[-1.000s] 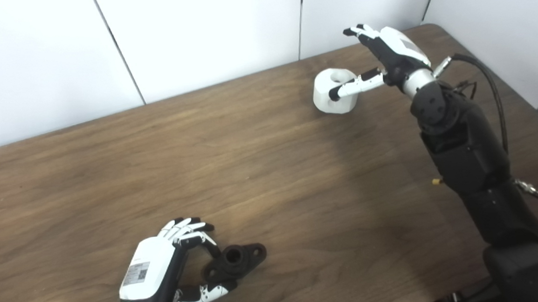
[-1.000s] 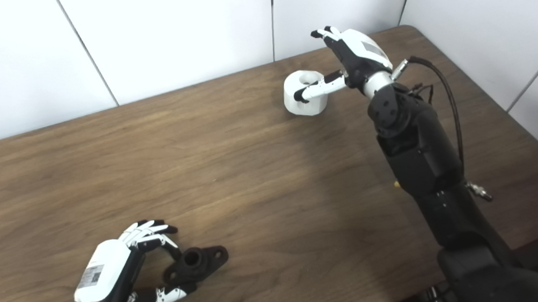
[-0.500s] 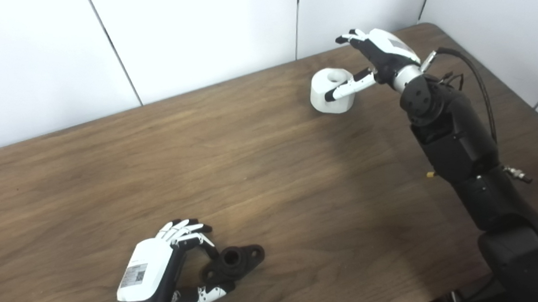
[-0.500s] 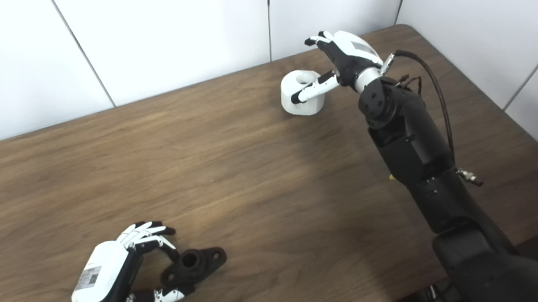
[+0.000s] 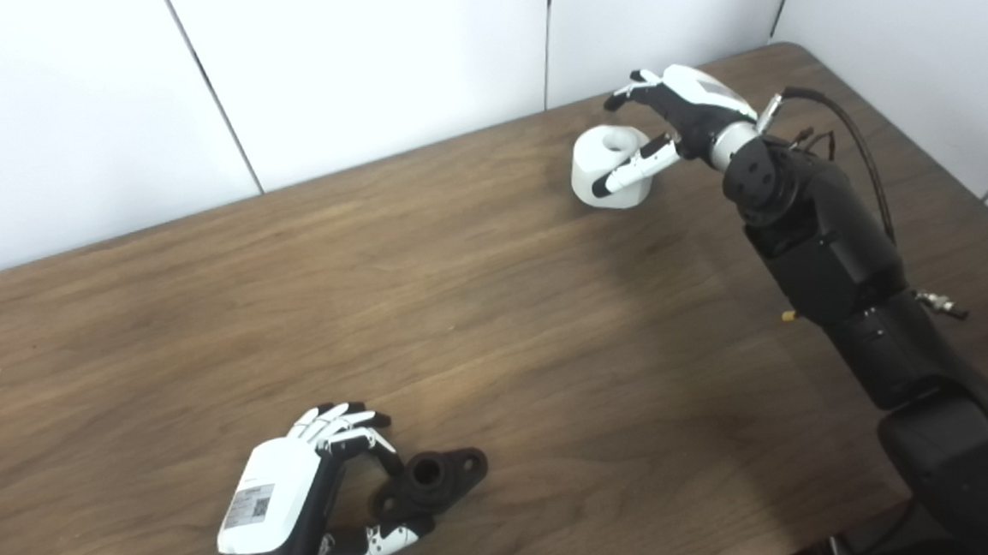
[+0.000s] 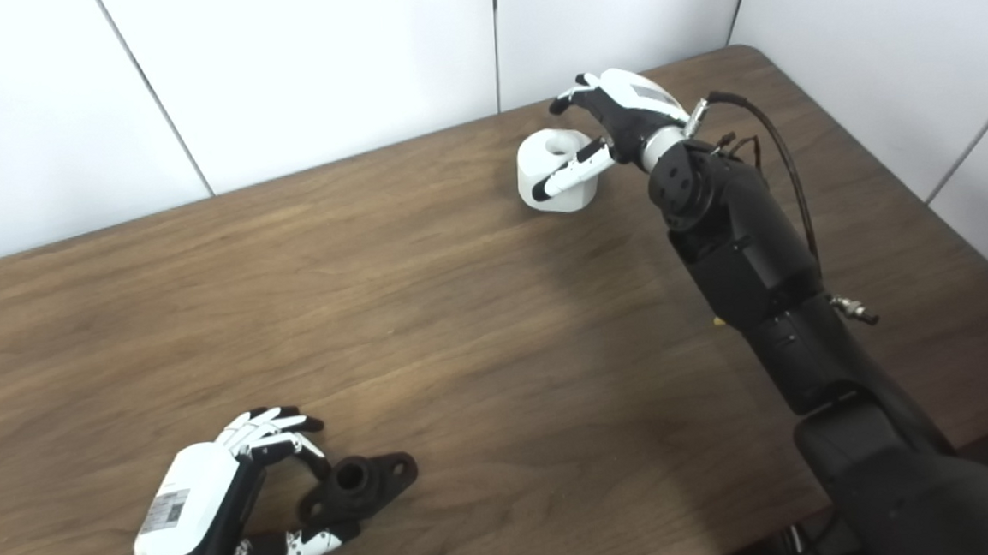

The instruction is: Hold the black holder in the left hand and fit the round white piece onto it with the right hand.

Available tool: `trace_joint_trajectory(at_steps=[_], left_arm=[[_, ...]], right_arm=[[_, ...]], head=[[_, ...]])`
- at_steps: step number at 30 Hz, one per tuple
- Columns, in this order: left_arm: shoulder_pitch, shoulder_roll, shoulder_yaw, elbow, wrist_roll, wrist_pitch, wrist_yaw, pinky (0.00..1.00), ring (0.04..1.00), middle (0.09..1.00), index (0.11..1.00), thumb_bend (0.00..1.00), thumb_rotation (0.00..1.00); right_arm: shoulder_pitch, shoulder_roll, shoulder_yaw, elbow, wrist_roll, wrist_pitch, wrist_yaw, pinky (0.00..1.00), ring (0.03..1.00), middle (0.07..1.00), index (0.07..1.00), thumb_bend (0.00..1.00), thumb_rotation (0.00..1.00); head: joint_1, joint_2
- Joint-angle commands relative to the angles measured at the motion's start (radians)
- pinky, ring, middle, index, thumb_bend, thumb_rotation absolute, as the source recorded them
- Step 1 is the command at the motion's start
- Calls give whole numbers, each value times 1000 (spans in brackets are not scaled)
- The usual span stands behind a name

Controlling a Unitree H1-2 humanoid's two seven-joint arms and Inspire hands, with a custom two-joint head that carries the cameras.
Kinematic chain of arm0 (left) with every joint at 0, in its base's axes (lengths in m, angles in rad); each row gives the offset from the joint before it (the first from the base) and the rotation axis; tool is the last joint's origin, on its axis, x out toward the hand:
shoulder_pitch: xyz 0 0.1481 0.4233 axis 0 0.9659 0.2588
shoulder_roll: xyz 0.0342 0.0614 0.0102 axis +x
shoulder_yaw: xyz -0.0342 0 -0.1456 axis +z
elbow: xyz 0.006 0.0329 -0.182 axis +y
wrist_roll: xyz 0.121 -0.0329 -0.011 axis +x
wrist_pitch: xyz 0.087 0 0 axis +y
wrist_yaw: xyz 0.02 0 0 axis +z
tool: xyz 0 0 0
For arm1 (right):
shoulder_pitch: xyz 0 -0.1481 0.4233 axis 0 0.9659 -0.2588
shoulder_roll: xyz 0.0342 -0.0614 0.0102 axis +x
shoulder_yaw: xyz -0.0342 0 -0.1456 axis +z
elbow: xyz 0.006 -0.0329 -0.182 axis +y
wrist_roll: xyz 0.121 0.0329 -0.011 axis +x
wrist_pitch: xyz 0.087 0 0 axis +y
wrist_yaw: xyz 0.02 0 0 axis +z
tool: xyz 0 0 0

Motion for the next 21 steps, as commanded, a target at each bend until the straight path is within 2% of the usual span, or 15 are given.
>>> trace_joint_trajectory(at_steps=[1,7,21], left_arm=[[25,13,-8,-4,19,17,-40,904,851,775,486,519,49],[26,10,-9,-7,27,17,-39,901,846,772,486,519,50],[25,1,-6,-17,26,26,-48,901,846,771,486,518,49]], right_arm=[[-53,-37,2,-11,-5,-2,-14,893,1000,1000,814,917,380],[-49,-51,23,-5,6,-12,-28,936,1000,1000,794,912,351],[-45,-69,43,-20,21,-17,-44,915,1000,978,756,884,298]], head=[[2,3],[2,3],[-1,6]])
